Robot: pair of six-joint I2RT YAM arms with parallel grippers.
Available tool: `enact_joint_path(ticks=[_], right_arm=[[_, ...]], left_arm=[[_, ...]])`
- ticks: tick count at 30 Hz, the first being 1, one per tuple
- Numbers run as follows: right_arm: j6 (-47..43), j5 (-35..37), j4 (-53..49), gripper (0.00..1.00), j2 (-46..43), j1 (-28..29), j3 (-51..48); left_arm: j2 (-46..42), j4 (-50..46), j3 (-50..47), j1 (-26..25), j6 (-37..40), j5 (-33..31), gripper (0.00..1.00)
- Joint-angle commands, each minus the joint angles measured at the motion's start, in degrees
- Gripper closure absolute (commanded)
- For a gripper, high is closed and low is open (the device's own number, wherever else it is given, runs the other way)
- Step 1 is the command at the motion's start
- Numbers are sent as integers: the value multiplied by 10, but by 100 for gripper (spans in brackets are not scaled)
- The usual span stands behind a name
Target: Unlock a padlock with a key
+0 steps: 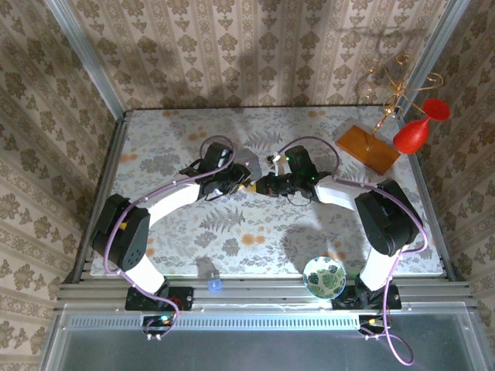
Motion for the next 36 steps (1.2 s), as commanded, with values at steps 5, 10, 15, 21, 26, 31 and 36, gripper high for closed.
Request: enact_joint_path(ticks=[5,10,15,21,26,31,36], right_arm=[[2,20,104,100,-14,0,100],[-20,51,76,100,-30,2,97],[-35,63,51,100,-44,2,73],[-31,61,46,96,-42,3,50],[-29,60,53,89,-41,8,40],[-24,62,62,84,-43,10,35],[-23,66,65,79,-46,11,28]], left_arm=[[13,-66,35,-50,51,172,100],[9,-55,23,-47,39,170,100],[-14,-46,1,-30,21,146,100],[-16,-15,-19,-23,-10,135,100],[-12,-11,-16,-25,-13,137,100],[-12,-10,-19,-25,-14,138,100],[-15,-9,-20,-24,-15,137,100]])
